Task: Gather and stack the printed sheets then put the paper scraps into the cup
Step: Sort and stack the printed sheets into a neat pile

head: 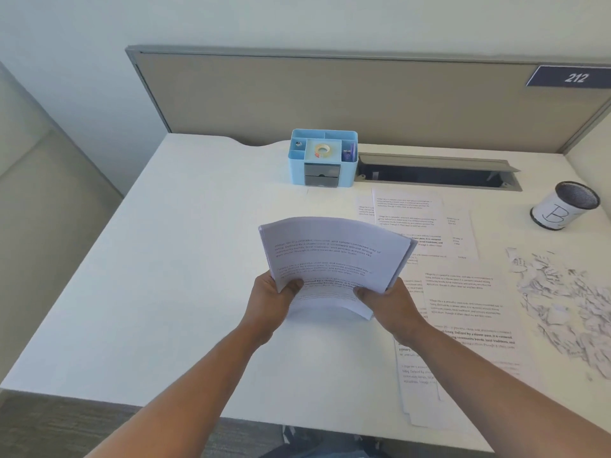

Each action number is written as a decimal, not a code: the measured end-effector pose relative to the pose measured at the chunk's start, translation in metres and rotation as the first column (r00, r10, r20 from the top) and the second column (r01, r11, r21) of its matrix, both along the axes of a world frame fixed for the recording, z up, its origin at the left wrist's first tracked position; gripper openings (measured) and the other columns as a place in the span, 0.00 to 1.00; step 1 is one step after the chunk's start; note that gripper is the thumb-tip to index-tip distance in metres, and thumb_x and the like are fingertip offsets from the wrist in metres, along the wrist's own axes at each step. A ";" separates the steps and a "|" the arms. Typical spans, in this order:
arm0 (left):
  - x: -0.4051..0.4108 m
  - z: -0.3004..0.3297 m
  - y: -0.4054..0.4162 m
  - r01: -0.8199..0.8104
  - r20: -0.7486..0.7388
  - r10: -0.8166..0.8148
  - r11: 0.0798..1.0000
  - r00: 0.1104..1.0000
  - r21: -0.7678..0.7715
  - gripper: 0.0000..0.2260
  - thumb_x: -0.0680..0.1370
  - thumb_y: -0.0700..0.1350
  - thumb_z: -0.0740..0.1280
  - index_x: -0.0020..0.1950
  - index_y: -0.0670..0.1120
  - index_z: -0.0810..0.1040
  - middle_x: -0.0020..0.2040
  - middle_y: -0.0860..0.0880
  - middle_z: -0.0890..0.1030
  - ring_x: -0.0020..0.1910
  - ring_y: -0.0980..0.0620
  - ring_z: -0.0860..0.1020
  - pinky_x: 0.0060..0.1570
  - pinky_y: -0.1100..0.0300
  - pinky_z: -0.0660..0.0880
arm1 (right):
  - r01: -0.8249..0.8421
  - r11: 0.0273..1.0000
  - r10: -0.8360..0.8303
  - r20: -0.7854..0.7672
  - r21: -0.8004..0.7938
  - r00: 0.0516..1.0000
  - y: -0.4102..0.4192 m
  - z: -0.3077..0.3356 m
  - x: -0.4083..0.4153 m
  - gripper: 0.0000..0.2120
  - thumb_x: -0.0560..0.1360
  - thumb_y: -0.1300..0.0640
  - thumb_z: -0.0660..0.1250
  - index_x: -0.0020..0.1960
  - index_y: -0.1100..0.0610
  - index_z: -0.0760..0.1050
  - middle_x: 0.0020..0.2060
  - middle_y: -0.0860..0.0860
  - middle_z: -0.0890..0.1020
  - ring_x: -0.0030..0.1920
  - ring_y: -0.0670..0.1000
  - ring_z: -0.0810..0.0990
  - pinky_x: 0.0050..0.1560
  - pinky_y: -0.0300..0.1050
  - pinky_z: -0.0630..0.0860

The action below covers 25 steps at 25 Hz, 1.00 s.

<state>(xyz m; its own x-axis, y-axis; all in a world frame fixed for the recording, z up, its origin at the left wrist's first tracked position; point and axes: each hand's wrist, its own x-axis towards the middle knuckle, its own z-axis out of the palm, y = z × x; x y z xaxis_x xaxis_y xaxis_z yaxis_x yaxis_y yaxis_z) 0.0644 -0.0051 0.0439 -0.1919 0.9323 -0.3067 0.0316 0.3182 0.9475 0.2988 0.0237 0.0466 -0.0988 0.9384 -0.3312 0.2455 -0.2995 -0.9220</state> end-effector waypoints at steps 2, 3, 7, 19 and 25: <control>-0.001 -0.003 0.000 0.022 0.003 -0.022 1.000 1.000 0.007 0.10 0.81 0.37 0.69 0.58 0.50 0.85 0.53 0.54 0.88 0.56 0.50 0.84 0.63 0.48 0.79 | 0.028 1.000 -0.028 -0.004 0.007 1.000 -0.005 0.000 -0.001 0.12 0.77 0.61 0.73 0.50 0.43 0.83 0.48 0.44 0.87 0.54 0.51 0.85 0.59 0.55 0.81; -0.001 -0.004 -0.001 0.033 0.006 -0.033 0.999 0.999 0.010 0.10 0.81 0.37 0.69 0.58 0.50 0.85 0.53 0.54 0.88 0.56 0.50 0.84 0.61 0.49 0.79 | 0.037 0.999 -0.037 -0.003 0.003 0.999 -0.007 0.001 -0.001 0.12 0.77 0.61 0.73 0.51 0.43 0.82 0.49 0.44 0.87 0.55 0.50 0.84 0.60 0.55 0.81; -0.003 -0.003 -0.001 0.082 0.008 -0.082 0.997 0.997 0.015 0.09 0.82 0.38 0.69 0.57 0.51 0.84 0.51 0.56 0.87 0.53 0.52 0.84 0.53 0.56 0.79 | 0.060 0.998 -0.060 -0.037 -0.004 0.998 -0.015 0.004 0.001 0.14 0.77 0.63 0.73 0.55 0.44 0.82 0.52 0.45 0.87 0.56 0.51 0.84 0.61 0.57 0.81; 0.002 0.009 0.006 0.219 0.017 -0.219 0.976 0.976 0.009 0.10 0.83 0.38 0.67 0.58 0.51 0.83 0.53 0.54 0.88 0.54 0.53 0.86 0.56 0.57 0.81 | 0.035 0.984 -0.064 -0.168 -0.173 0.984 -0.014 0.010 0.022 0.17 0.73 0.66 0.76 0.61 0.58 0.82 0.56 0.53 0.87 0.59 0.54 0.85 0.69 0.59 0.75; 0.048 0.004 0.018 0.241 0.187 -0.220 0.966 0.957 -0.098 0.12 0.81 0.35 0.69 0.64 0.42 0.81 0.56 0.44 0.87 0.55 0.42 0.86 0.56 0.46 0.82 | -0.032 0.951 -0.083 -0.352 -0.309 0.932 -0.004 0.026 0.078 0.16 0.77 0.65 0.71 0.64 0.61 0.80 0.59 0.59 0.85 0.62 0.61 0.83 0.66 0.60 0.77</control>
<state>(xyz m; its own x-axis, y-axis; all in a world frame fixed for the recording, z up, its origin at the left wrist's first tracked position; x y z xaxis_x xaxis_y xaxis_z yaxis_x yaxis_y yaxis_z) 0.1125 0.0131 0.0484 0.0896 0.8998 -0.4270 -0.0434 0.4318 0.9009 0.3769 0.0200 0.0726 -0.2415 0.8013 -0.5474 -0.0941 -0.5807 -0.8086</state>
